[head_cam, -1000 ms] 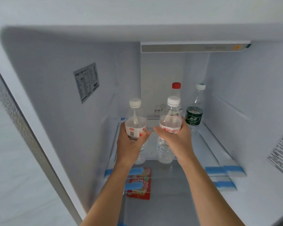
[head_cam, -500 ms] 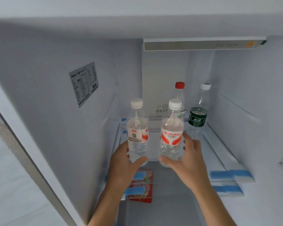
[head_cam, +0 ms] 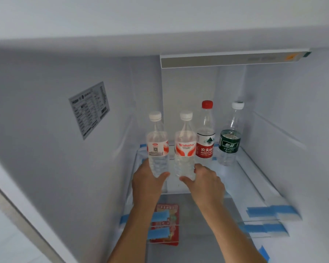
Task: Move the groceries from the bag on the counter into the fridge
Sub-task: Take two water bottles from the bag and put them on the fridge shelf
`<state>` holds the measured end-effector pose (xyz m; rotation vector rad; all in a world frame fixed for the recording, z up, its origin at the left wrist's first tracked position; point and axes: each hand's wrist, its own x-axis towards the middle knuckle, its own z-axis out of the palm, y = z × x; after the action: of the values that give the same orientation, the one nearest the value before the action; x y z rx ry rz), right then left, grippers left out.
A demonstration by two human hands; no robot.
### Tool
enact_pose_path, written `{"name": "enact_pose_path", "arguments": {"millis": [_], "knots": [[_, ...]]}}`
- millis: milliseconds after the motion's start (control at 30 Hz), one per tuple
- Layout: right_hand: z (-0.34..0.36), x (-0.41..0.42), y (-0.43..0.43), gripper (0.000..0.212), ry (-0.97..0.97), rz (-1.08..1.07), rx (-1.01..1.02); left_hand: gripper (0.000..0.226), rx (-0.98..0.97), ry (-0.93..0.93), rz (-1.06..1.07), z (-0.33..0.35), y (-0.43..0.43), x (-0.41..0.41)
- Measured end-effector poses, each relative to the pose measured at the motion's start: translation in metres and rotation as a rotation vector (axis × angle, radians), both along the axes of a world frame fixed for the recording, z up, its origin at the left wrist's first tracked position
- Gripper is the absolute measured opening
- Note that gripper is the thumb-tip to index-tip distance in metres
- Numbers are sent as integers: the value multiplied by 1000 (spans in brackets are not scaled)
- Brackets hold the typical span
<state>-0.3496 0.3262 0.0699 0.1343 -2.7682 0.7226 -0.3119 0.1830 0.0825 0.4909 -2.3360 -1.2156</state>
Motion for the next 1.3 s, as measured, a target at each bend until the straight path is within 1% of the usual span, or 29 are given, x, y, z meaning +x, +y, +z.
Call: {"name": "enact_pose_path", "arguments": {"millis": [133,300,433,533,567,633,700,733,800,867,933,1033,1133,1233,1300], "knots": [[2,-27,-17,47,-59,3,2,54,-31,17,28,0,-6,-31],[6,-46,-28,40,-97,-1,-19,50,-33,19,27,-1,-9,-53],[5,-50,-30,39,-106,0,-39,48,-55,20,12,-5,-11,-62],[4,-47,-28,37,-83,5,-41,45,-80,-19,-25,-7,-14,-68],[4,-44,-27,36,-70,11,-31,48,-92,-40,-31,-9,-15,-68],[4,-37,-23,32,-28,24,9,67,-157,-122,-27,-13,-16,-62],[5,-29,-17,30,41,39,54,85,-279,-237,-7,-15,-15,-49],[5,-24,-13,30,82,54,79,89,-340,-264,-3,-16,-14,-41],[3,-15,-7,34,155,109,135,86,-446,-238,-24,-14,-11,-20],[-1,-2,1,41,213,185,201,80,-568,-186,-97,-10,-6,2],[-5,16,10,48,268,222,235,74,-664,-174,-181,-9,0,24],[-13,48,25,54,275,248,243,66,-712,-111,-244,-12,8,52],[-22,78,38,57,249,249,240,63,-781,-8,-238,-24,13,72],[-27,103,51,55,249,225,232,60,-814,-4,-258,-30,23,92],[-29,116,60,54,248,210,213,61,-800,-8,-276,-33,31,104]]}}
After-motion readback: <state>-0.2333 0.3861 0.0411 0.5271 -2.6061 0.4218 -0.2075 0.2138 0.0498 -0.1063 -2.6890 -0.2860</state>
